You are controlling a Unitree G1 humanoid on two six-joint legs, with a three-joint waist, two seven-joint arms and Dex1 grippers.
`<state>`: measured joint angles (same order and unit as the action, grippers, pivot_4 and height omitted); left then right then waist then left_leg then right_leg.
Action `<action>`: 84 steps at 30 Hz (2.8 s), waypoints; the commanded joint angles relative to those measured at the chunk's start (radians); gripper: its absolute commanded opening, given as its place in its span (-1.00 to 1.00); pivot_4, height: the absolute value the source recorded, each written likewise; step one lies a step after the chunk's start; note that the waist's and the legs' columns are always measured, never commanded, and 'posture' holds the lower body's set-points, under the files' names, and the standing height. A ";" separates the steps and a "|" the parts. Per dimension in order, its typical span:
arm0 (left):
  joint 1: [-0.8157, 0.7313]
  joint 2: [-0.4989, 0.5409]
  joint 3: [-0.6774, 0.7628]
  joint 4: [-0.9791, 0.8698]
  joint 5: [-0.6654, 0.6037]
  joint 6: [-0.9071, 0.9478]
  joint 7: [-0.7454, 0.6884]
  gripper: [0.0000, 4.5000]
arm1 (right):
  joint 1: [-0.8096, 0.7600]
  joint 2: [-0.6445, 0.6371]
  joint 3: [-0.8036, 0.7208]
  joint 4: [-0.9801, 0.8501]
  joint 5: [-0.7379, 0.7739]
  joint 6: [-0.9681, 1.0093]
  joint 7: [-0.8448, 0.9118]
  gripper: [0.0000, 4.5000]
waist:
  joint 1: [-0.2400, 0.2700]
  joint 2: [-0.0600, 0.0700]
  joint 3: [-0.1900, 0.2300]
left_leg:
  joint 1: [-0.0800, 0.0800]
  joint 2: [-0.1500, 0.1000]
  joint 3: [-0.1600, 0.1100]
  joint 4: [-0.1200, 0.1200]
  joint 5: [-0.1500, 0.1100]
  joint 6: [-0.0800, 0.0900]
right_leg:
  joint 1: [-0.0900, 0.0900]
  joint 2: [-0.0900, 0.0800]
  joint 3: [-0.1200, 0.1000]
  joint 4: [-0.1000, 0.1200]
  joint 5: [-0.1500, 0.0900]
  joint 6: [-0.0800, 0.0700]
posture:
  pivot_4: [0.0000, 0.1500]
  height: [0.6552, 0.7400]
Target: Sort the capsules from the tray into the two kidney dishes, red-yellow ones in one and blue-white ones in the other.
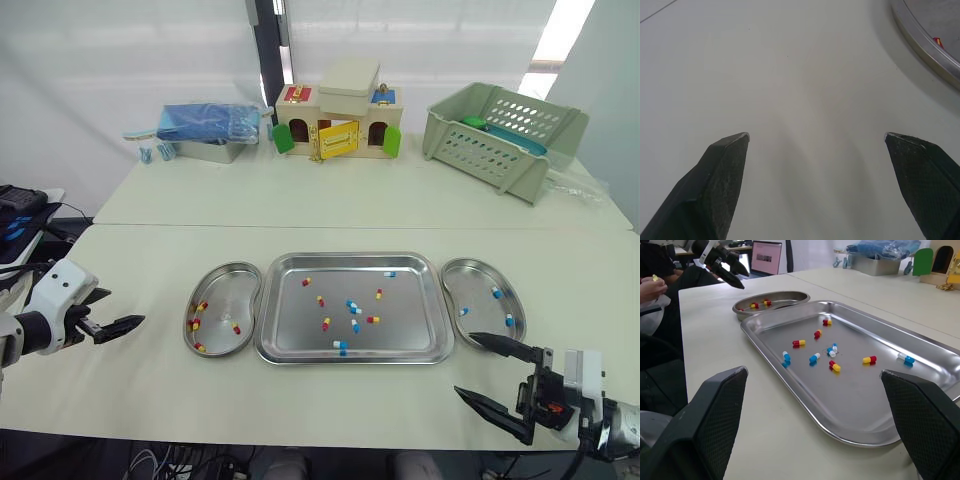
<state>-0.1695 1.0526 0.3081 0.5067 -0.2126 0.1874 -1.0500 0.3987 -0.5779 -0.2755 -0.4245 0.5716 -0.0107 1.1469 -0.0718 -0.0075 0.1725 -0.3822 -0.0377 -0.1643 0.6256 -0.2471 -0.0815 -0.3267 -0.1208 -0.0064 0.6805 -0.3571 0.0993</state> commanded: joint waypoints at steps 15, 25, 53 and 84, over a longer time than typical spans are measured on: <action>-0.131 -0.033 -0.201 -0.523 -0.075 0.184 -0.130 1.00 | -0.006 -0.008 0.027 -0.099 0.022 0.029 -0.075 0.99 | 0.016 -0.002 -0.001 | -0.001 0.000 0.000 0.001 0.000 0.000 | 0.001 0.000 0.000 -0.001 0.000 0.000 | 1.00 1.00; -0.351 -0.184 -0.474 -0.523 0.046 0.222 -0.119 1.00 | 0.030 0.043 0.055 -0.089 -0.003 -0.016 -0.114 0.99 | 0.015 -0.002 0.000 | -0.001 -0.001 0.000 0.002 0.000 0.000 | 0.001 0.000 0.000 -0.001 0.000 0.000 | 1.00 1.00; -0.566 -0.448 -0.637 -0.272 0.202 0.380 0.008 0.04 | 0.160 0.106 0.093 -0.071 -0.061 -0.149 -0.157 1.00 | 0.017 -0.003 0.000 | -0.001 -0.001 -0.001 0.003 0.002 -0.003 | 0.002 0.000 -0.001 -0.001 0.000 0.000 | 1.00 1.00; -0.579 -0.492 -0.638 -0.213 0.224 0.391 0.024 -0.98 | 0.169 0.095 0.121 -0.112 -0.071 -0.131 -0.227 1.00 | 0.018 -0.003 0.000 | 0.000 -0.001 -0.001 0.003 0.002 -0.003 | 0.003 0.000 -0.001 -0.001 0.000 0.000 | 1.00 1.00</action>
<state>-0.7421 0.5618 -0.3316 0.2857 -0.0005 0.5772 -1.0332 0.5635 -0.4752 -0.1543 -0.5046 0.4929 -0.1332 0.9201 -0.0541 -0.0107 0.1728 -0.3823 -0.0388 -0.1653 0.6283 -0.2453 -0.0846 -0.3236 -0.1211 -0.0078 0.6791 -0.3571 0.0994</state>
